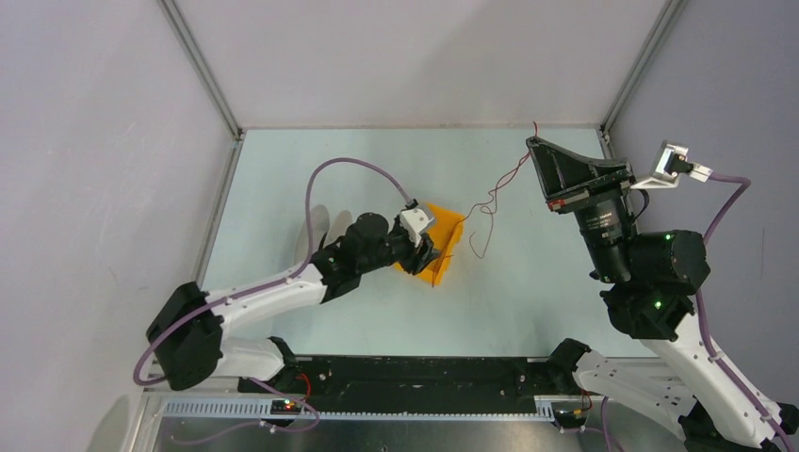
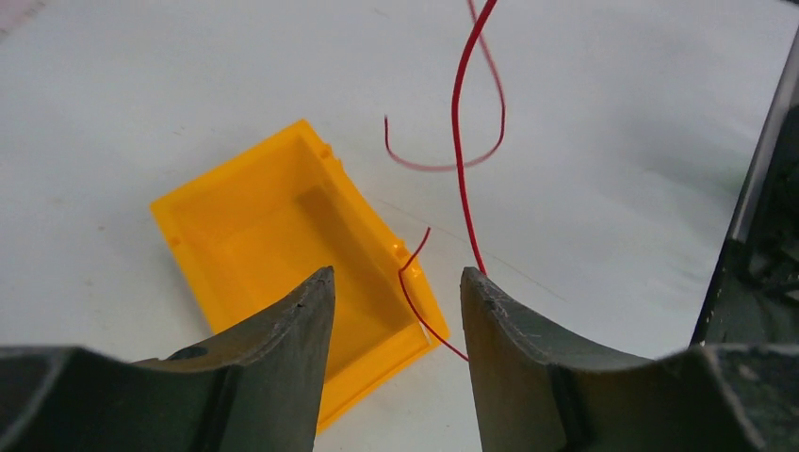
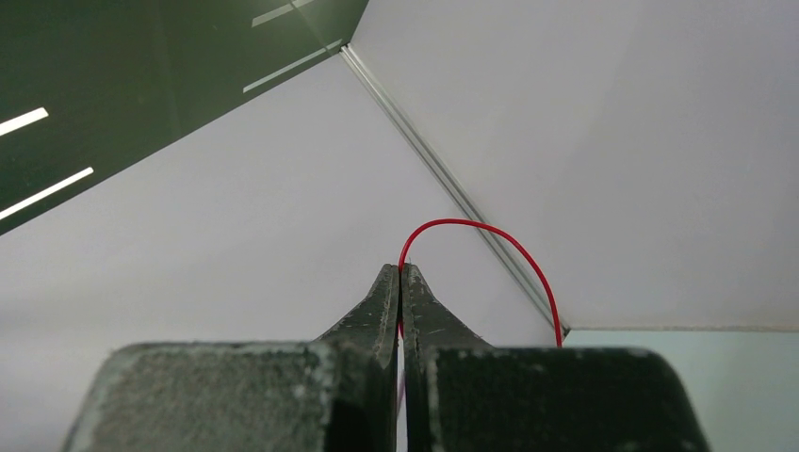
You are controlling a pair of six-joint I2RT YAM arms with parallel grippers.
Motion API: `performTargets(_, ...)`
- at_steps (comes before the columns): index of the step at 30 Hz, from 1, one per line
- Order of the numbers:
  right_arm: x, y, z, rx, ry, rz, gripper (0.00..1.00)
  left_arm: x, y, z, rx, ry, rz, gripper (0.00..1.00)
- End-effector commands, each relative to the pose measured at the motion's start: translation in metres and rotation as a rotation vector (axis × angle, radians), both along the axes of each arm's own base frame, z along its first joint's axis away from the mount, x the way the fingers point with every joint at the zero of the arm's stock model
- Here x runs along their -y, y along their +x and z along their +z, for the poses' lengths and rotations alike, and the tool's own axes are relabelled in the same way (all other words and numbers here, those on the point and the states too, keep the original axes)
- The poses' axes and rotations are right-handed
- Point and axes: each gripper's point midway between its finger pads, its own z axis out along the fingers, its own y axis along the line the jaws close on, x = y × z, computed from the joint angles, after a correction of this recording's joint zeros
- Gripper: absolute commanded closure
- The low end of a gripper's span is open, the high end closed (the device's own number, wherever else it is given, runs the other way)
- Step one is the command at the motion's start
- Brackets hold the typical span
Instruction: Wrap the cables
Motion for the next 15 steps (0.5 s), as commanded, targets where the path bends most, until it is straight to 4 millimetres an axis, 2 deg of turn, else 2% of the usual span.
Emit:
performTargets(1,0.014,-0.006,0.018,0.028,0.042,-0.030,1.00,-0.004,-0.003,0.046,0.095,-0.109,0.055,0.44)
performTargets(8,0.014,-0.003,0.014,0.014,0.035,-0.038,1.00,-0.011,-0.017,0.038,0.108,-0.096,0.068,0.44)
performTargets(12,0.010,0.002,0.009,-0.006,0.025,-0.042,1.00,-0.005,-0.029,0.034,0.104,-0.089,0.036,0.44)
performTargets(15,0.009,0.003,0.008,-0.013,0.026,-0.038,1.00,-0.001,-0.030,0.022,0.089,-0.064,0.040,0.44)
